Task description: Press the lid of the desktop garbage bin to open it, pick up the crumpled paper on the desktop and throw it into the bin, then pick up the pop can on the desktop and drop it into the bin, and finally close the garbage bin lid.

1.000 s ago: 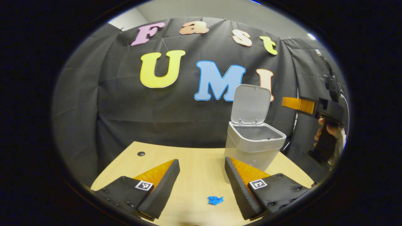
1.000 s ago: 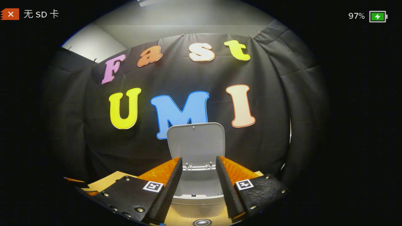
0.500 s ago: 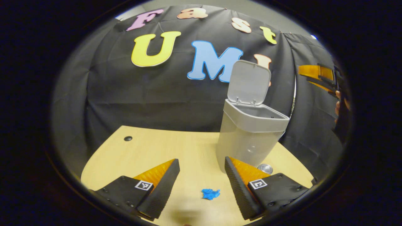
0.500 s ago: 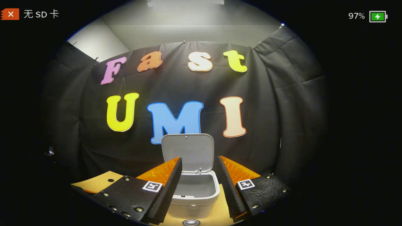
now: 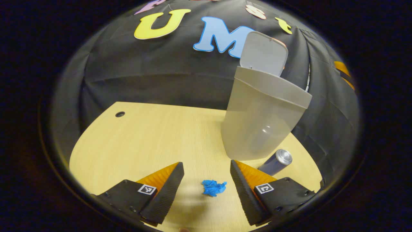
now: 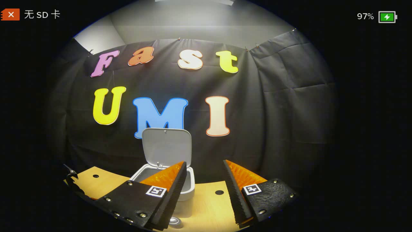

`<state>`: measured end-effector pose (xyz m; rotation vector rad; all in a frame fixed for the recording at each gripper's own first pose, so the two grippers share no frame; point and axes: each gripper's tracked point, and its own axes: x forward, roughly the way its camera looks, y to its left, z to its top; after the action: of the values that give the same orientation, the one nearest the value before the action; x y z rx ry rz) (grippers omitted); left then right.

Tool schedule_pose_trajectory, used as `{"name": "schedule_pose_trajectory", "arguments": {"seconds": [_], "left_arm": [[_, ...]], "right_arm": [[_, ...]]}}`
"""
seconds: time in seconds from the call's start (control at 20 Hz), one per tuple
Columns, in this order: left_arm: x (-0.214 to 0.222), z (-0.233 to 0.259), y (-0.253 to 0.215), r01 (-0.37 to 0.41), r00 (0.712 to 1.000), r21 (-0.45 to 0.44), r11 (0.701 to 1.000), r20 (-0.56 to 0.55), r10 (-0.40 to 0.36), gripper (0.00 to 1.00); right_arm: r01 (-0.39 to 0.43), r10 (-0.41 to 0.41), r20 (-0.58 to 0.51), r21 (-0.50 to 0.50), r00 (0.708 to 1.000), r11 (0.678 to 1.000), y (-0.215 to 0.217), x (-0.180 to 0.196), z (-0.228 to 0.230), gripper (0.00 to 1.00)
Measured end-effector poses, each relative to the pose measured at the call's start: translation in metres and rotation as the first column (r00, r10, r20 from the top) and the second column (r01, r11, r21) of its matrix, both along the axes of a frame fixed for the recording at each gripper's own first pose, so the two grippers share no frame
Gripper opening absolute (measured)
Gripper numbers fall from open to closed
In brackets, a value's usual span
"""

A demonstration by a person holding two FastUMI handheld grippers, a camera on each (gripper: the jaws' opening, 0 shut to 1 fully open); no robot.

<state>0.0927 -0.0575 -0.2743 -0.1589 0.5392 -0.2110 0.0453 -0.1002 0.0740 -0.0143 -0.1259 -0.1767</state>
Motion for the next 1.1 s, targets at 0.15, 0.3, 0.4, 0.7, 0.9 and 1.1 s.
{"name": "schedule_pose_trajectory", "arguments": {"seconds": [0.15,0.3,0.4,0.7,0.9,1.1], "left_arm": [[-0.003,-0.022,-0.012,0.024,0.999,0.004,1.000,-0.040,-0.024,0.96],[-0.004,-0.048,-0.019,0.033,0.996,0.031,0.999,-0.081,-0.030,0.96],[-0.002,-0.065,-0.022,0.035,0.994,0.054,0.998,-0.105,-0.029,0.96],[0.004,-0.097,-0.025,0.028,0.986,0.091,0.996,-0.167,-0.012,0.96],[0.002,-0.108,-0.022,0.027,0.980,0.110,0.994,-0.198,-0.005,0.96],[0.003,-0.112,-0.021,0.030,0.982,0.161,0.987,-0.188,0.001,0.95]], "right_arm": [[0.043,-0.043,-0.021,-0.001,0.999,0.999,-0.018,-0.011,-0.009,0.72],[0.079,-0.079,-0.044,-0.008,0.996,0.997,-0.035,-0.022,-0.017,0.72],[0.098,-0.098,-0.059,-0.006,0.993,0.995,-0.046,-0.029,-0.022,0.68],[0.143,-0.143,-0.094,-0.011,0.985,0.990,-0.071,-0.041,-0.032,0.76],[0.153,-0.152,-0.119,-0.006,0.981,0.988,-0.077,-0.042,-0.041,0.76],[0.151,-0.150,-0.144,-0.003,0.978,0.989,-0.075,-0.039,-0.052,0.76]]}}
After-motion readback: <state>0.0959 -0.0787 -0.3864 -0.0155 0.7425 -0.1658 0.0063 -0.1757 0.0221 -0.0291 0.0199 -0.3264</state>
